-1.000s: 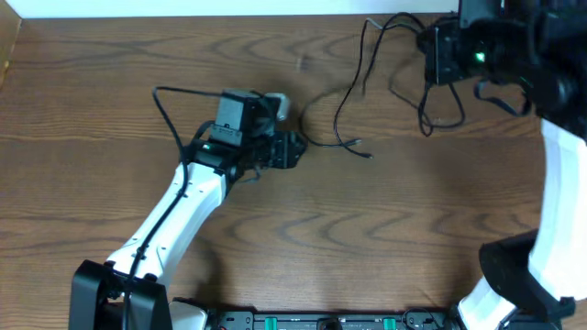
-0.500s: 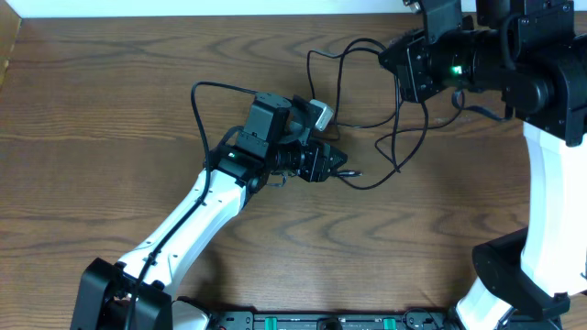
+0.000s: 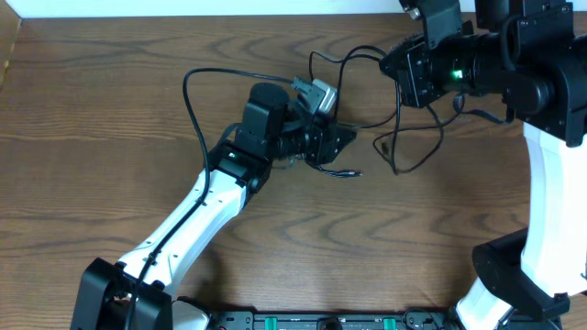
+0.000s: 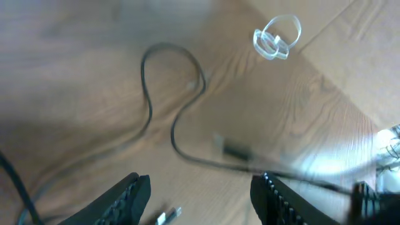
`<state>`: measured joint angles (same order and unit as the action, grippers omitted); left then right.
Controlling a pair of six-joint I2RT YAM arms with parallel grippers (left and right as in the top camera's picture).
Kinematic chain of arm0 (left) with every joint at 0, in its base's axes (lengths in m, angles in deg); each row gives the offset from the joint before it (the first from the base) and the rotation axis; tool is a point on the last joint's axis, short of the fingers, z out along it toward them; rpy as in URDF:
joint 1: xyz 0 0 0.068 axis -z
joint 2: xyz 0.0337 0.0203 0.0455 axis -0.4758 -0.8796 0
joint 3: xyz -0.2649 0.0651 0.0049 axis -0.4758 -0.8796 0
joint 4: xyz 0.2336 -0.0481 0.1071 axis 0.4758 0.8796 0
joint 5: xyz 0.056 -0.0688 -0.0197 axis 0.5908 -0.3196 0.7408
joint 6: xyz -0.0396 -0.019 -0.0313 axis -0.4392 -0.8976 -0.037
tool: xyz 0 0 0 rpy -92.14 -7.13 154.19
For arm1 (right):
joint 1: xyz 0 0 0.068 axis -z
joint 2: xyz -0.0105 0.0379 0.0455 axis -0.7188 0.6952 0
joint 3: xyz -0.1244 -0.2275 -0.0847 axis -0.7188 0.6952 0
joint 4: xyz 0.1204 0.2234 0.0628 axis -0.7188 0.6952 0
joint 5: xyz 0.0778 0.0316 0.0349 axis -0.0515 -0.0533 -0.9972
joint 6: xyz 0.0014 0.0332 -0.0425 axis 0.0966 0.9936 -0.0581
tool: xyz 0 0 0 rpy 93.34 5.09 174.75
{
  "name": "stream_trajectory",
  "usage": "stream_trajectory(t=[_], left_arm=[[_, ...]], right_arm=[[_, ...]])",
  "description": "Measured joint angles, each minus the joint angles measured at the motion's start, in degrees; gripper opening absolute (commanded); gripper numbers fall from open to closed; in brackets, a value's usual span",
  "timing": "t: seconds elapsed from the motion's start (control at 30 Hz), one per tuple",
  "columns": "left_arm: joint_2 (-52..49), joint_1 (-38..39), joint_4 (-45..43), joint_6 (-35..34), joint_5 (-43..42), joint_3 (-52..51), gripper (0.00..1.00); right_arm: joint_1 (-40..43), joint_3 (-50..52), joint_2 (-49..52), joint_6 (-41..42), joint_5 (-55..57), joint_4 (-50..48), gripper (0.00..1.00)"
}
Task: Untangle cables
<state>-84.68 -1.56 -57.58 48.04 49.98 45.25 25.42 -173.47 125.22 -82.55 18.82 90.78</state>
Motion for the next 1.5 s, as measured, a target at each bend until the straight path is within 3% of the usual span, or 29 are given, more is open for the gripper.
stream_trajectory(t=[0.07,0.2,0.43,0.47,0.57,0.6,0.63,0.97,1.2,1.5], left_arm=[[0.0,0.0,-1.9,0.2,0.8,0.0,0.52],[0.0,0.0,-2.6,0.1,5.0,0.0,0.08],[0.0,0.0,1.1,0.8,7.8,0.0,0.07],[0.0,0.0,2.1,0.8,7.4,0.0,0.08],[0.1,-0.2,5.3,0.8,6.9,0.0,0.08],[0.3,-0.4,6.1,0.8,6.8,0.0,0.08],[0.7,-0.8,7.1,0.8,6.8,0.0,0.07],[20.9,-12.2,15.5,0.8,6.7,0.0,0.07],[33.4,-22.4,20.5,0.8,6.8,0.0,0.08],[44.9,-31.0,20.7,0.8,6.8,0.0,0.08]], right_arm=[[0.0,0.0,0.0,-0.2,0.0,0.6,0.01],[0.0,0.0,0.0,-0.4,0.0,1.4,0.01],[0.0,0.0,0.0,-0.3,4.5,1.4,0.04],[0.1,0.0,0.0,0.1,6.3,1.2,0.2],[0.6,0.5,0.0,2.6,13.9,0.6,0.81],[1.0,0.7,0.0,3.3,16.2,0.5,0.94],[1.6,1.0,0.0,3.8,18.0,0.4,0.99],[5.0,5.5,3.8,5.8,22.6,0.1,0.99],[5.0,7.0,7.1,5.5,20.0,0.0,0.99],[5.0,7.0,9.2,1.5,14.2,0.3,0.99]])
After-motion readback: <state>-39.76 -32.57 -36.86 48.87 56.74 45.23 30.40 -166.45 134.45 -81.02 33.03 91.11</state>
